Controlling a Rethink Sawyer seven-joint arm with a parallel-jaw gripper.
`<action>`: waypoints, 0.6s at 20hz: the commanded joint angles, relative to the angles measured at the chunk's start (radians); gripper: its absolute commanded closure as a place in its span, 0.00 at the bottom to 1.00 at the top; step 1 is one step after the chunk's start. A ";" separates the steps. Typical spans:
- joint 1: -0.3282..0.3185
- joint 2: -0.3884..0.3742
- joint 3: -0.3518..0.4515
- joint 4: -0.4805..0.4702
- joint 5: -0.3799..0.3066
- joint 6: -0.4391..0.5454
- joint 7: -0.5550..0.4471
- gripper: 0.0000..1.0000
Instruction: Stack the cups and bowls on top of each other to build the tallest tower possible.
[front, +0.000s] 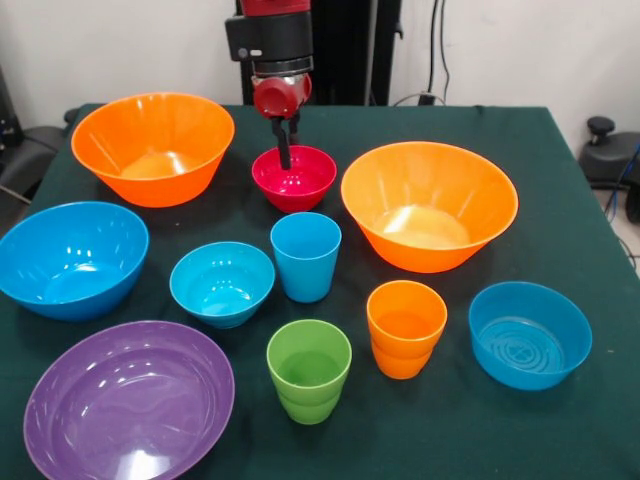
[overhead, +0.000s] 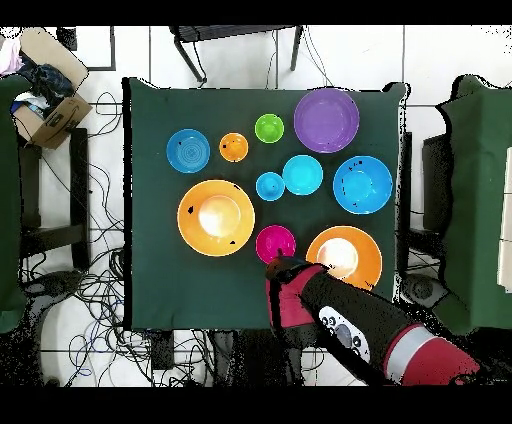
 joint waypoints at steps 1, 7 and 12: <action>0.030 0.066 0.054 0.010 -0.083 0.123 0.178 0.00; 0.032 0.076 0.045 0.001 -0.083 0.129 0.172 0.00; 0.032 0.081 0.055 0.002 -0.093 0.142 0.183 0.00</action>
